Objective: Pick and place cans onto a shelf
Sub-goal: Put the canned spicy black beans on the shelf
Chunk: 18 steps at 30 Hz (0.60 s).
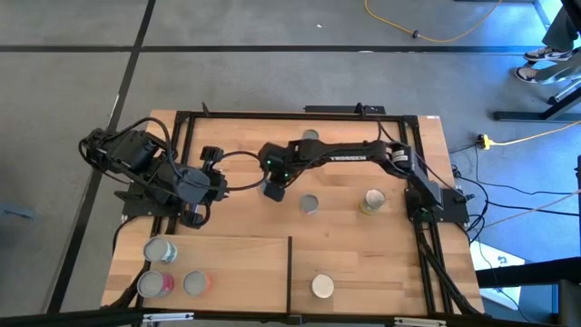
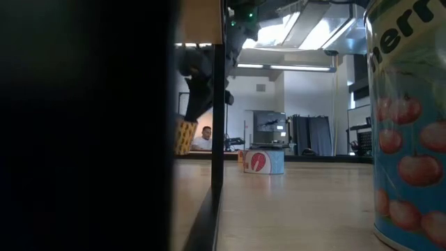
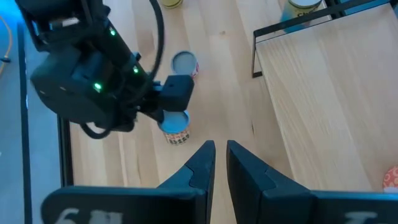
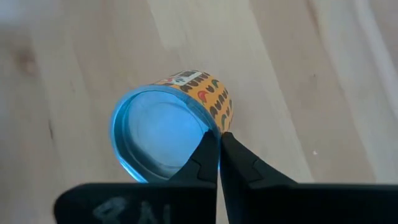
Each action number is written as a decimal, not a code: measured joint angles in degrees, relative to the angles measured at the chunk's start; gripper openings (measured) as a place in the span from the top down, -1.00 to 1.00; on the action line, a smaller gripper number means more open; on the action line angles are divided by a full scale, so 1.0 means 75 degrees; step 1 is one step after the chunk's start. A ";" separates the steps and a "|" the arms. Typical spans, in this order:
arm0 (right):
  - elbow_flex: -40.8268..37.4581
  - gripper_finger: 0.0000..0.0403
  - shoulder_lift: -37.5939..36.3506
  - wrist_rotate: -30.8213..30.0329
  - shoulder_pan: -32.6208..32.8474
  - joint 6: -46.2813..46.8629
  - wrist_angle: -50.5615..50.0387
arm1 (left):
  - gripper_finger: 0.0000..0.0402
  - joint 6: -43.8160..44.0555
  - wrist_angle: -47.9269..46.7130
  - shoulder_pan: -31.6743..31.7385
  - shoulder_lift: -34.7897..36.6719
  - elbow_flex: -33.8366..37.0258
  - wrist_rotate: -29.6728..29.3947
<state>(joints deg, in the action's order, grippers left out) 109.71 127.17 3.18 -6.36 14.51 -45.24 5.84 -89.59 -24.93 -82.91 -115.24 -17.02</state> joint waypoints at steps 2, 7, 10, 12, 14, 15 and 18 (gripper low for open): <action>0.0000 0.98 0.0074 0.0000 -0.0005 -0.0004 -0.0008 | 0.84 0.0001 0.0002 0.0000 0.0000 0.0000 -0.0001; -0.0006 0.98 0.0157 0.0006 -0.0016 -0.0028 -0.0131 | 0.84 0.0001 0.0002 0.0000 0.0000 0.0000 -0.0002; -0.0003 0.96 0.0146 0.0007 -0.0033 -0.0165 -0.0111 | 0.84 0.0001 0.0002 0.0000 0.0000 0.0000 -0.0002; -0.0003 0.92 0.0146 0.0004 -0.0033 -0.0170 -0.0135 | 0.84 0.0001 0.0001 0.0000 0.0000 0.0000 -0.0002; -0.0012 0.89 0.0146 0.0006 -0.0034 -0.0169 -0.0105 | 0.84 0.0001 0.0002 0.0000 0.0000 0.0000 -0.0002; -0.0021 0.88 0.0146 0.0005 -0.0036 -0.0182 -0.0112 | 0.84 0.0001 0.0002 0.0000 0.0000 0.0000 0.0001; -0.0029 0.87 0.0146 0.0000 -0.0036 -0.0168 -0.0122 | 0.84 0.0001 0.0002 0.0000 0.0000 0.0000 0.0006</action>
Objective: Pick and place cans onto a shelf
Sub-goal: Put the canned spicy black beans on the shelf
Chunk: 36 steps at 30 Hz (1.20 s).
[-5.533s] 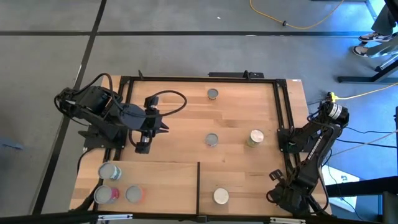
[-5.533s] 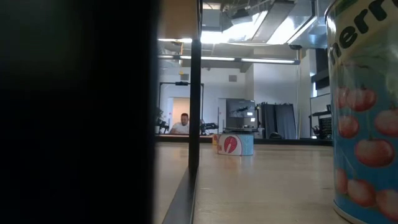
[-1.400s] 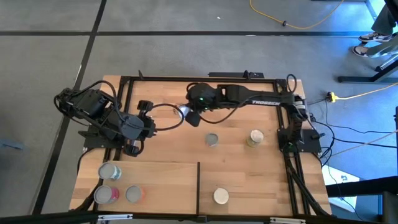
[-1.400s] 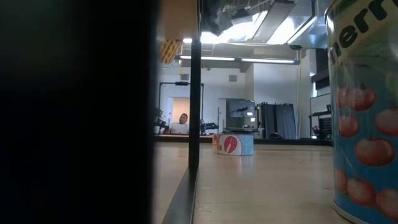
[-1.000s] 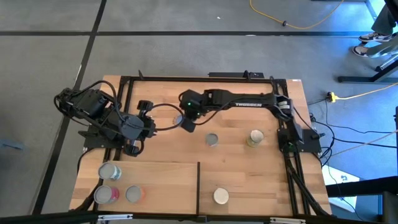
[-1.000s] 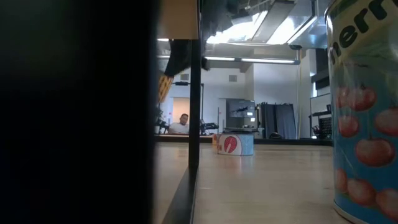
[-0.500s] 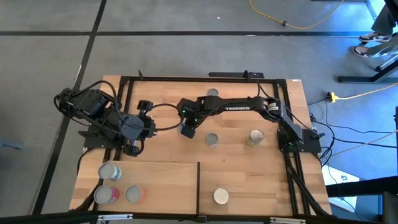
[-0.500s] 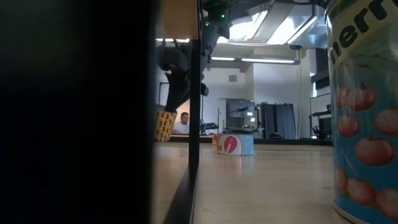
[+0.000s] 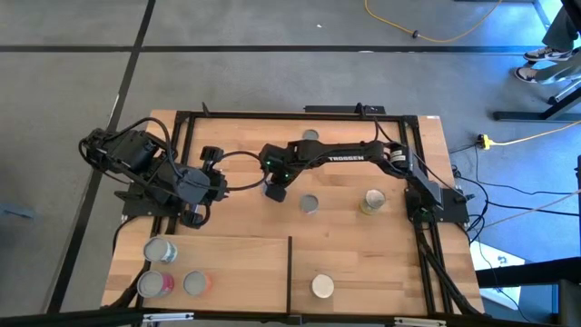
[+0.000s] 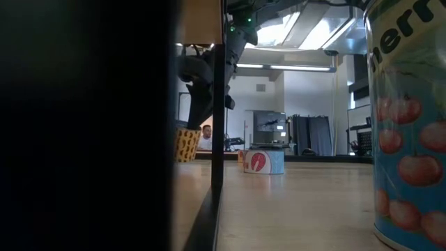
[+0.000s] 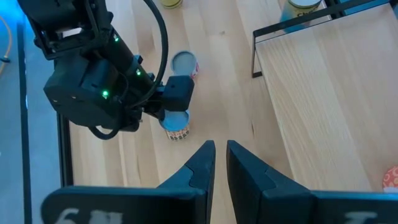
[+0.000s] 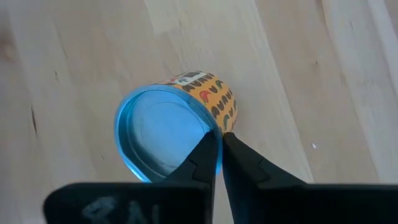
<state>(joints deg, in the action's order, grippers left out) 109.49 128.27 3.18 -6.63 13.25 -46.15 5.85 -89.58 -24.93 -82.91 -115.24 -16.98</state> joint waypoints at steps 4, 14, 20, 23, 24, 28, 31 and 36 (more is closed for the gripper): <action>0.0000 0.85 0.0000 -0.0003 -0.0002 0.0173 0.0012 | 0.84 0.0000 0.0000 0.0000 0.0000 0.0000 0.0004; -0.0003 0.84 0.0000 -0.0003 -0.0003 0.0164 0.0014 | 0.84 0.0012 0.0000 0.0000 0.0000 0.0000 0.0016; -0.0003 0.85 0.0000 -0.0049 0.0000 0.0005 0.0025 | 0.84 0.0026 0.0000 0.0000 0.0000 0.0000 0.0022; -0.0003 0.89 0.0000 -0.0064 0.0000 -0.0022 0.0029 | 0.84 0.0026 0.0000 0.0000 0.0000 0.0000 0.0020; -0.0003 0.91 0.0000 -0.0064 0.0000 -0.0028 0.0029 | 0.84 0.0026 0.0000 0.0000 0.0000 0.0000 0.0022; -0.0003 0.91 0.0000 -0.0067 0.0000 -0.0037 0.0032 | 0.84 0.0026 0.0000 0.0000 0.0000 0.0000 0.0022; -0.0003 0.86 0.0000 -0.0067 0.0000 -0.0084 0.0035 | 0.84 0.0026 0.0000 0.0000 0.0000 0.0000 0.0022; -0.0003 0.83 0.0000 -0.0070 0.0000 -0.0215 0.0035 | 0.84 0.0026 0.0000 0.0000 0.0000 0.0000 0.0022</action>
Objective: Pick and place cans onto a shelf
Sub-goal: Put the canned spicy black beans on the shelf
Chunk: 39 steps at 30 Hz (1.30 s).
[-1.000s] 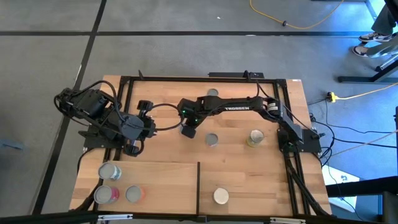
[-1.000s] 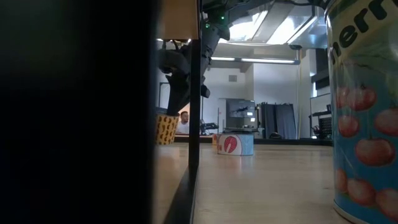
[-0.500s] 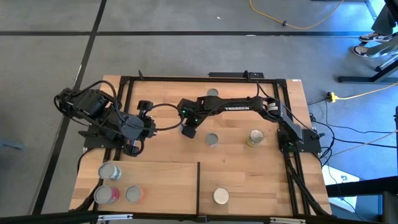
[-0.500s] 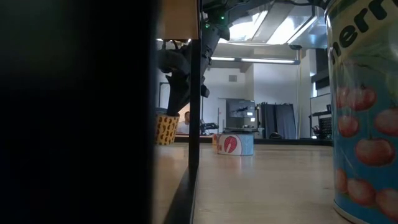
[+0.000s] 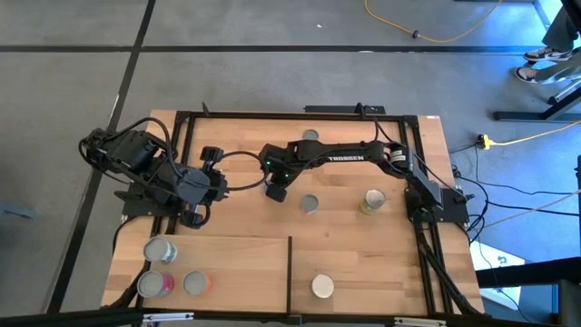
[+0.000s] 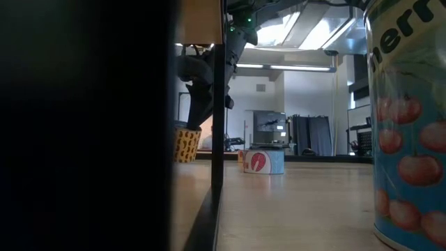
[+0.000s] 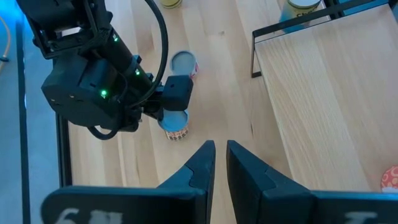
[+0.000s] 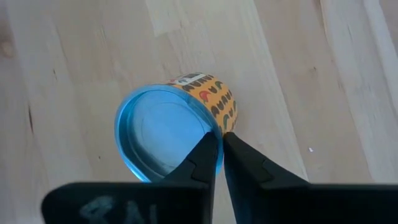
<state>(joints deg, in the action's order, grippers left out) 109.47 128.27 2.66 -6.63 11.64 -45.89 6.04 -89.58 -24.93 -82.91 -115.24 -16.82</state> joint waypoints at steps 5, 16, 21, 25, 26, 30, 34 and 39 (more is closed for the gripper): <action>0.0000 0.83 0.0000 0.0199 -0.0003 0.0003 0.0000 | 0.84 0.0000 0.0000 0.0000 0.0000 0.0000 0.0000; 0.0000 0.82 0.0006 0.0300 0.0000 0.0245 -0.0068 | 0.84 -0.0003 0.0003 0.0000 0.0000 0.0000 0.0000; -0.0003 0.82 0.0017 0.0533 0.0003 0.0749 -0.0425 | 0.84 -0.0003 0.0003 0.0000 -0.0003 0.0000 0.0000; -0.0003 0.82 0.0023 0.0539 0.0000 0.1010 -0.0428 | 0.84 -0.0004 0.0003 -0.0001 -0.0003 0.0000 -0.0002; -0.0002 0.82 0.0026 0.0550 -0.0002 0.1037 -0.0436 | 0.84 -0.0005 0.0003 -0.0001 -0.0003 0.0000 -0.0001; -0.0003 0.82 0.0029 0.0874 -0.0009 0.1306 -0.0510 | 0.84 -0.0006 0.0003 0.0000 -0.0003 0.0000 -0.0003; 0.0000 0.82 0.0029 0.0883 -0.0006 0.1615 -0.0815 | 0.84 -0.0026 0.0003 -0.0003 -0.0003 0.0000 -0.0003; -0.0003 0.82 0.0035 0.0700 -0.0017 0.2329 -0.1389 | 0.84 -0.0026 0.0003 -0.0002 -0.0003 0.0000 -0.0003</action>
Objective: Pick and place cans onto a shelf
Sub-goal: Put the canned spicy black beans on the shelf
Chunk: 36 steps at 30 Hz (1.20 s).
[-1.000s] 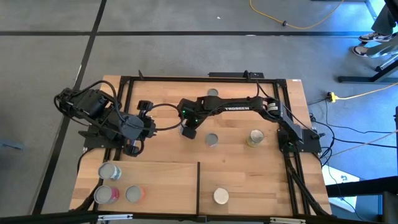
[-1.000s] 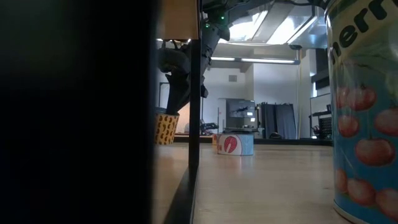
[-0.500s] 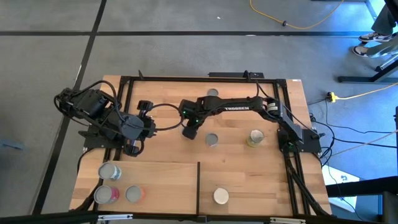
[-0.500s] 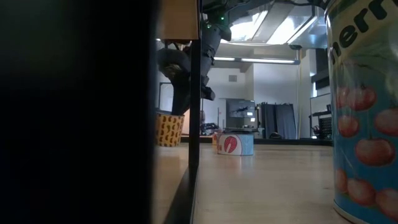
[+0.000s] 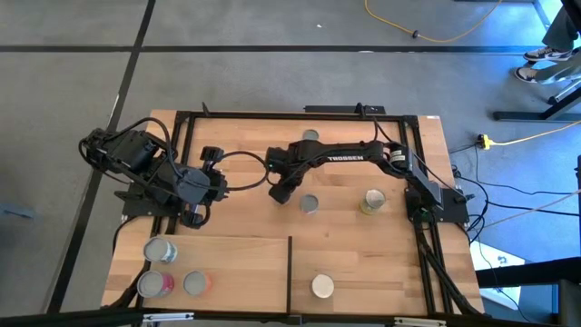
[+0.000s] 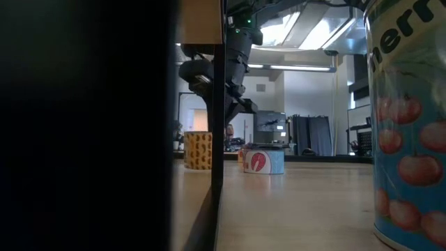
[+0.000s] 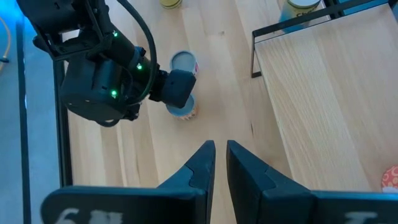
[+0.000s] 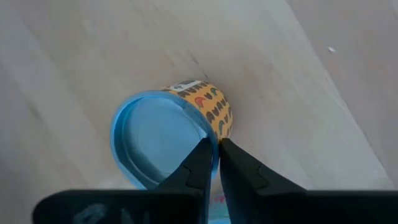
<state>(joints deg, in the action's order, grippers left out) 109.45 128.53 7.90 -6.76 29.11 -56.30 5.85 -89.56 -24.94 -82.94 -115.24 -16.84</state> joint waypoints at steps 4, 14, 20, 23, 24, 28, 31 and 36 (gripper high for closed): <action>0.0000 0.82 0.0003 -0.0079 0.0002 -0.0122 -0.0112 | 0.84 0.0000 0.0000 -0.0001 0.0000 0.0000 0.0000; 0.0000 0.90 0.0003 -0.0100 -0.0001 -0.0077 -0.0109 | 0.84 0.0000 0.0002 0.0001 0.0000 0.0000 0.0000; 0.0000 0.79 0.0006 -0.0102 -0.0001 -0.0158 -0.0106 | 0.84 0.0000 0.0003 0.0001 0.0000 0.0000 0.0000; 0.0001 0.75 0.0006 -0.0102 0.0002 -0.0660 -0.0068 | 0.84 0.0000 0.0001 0.0000 0.0000 0.0000 0.0000; 0.0017 0.74 0.0006 -0.0101 0.0002 -0.0722 -0.0085 | 0.84 0.0000 0.0001 0.0000 0.0000 0.0000 0.0000; 0.0256 0.73 0.0009 0.0085 0.0002 -0.0729 -0.0110 | 0.84 0.0000 0.0001 0.0002 0.0000 0.0000 0.0000; 0.0614 0.72 0.0015 0.0211 0.0002 -0.0909 -0.0272 | 0.84 0.0000 0.0000 0.0002 0.0000 0.0000 0.0000; 0.1843 0.72 0.0015 0.0758 -0.0078 -0.1592 -0.1173 | 0.84 -0.0194 -0.0053 -0.0001 0.0000 0.0000 0.0000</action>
<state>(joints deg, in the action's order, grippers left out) 123.27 128.64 13.59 -7.34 17.17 -65.10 4.39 -89.96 -24.95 -82.94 -115.24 -16.84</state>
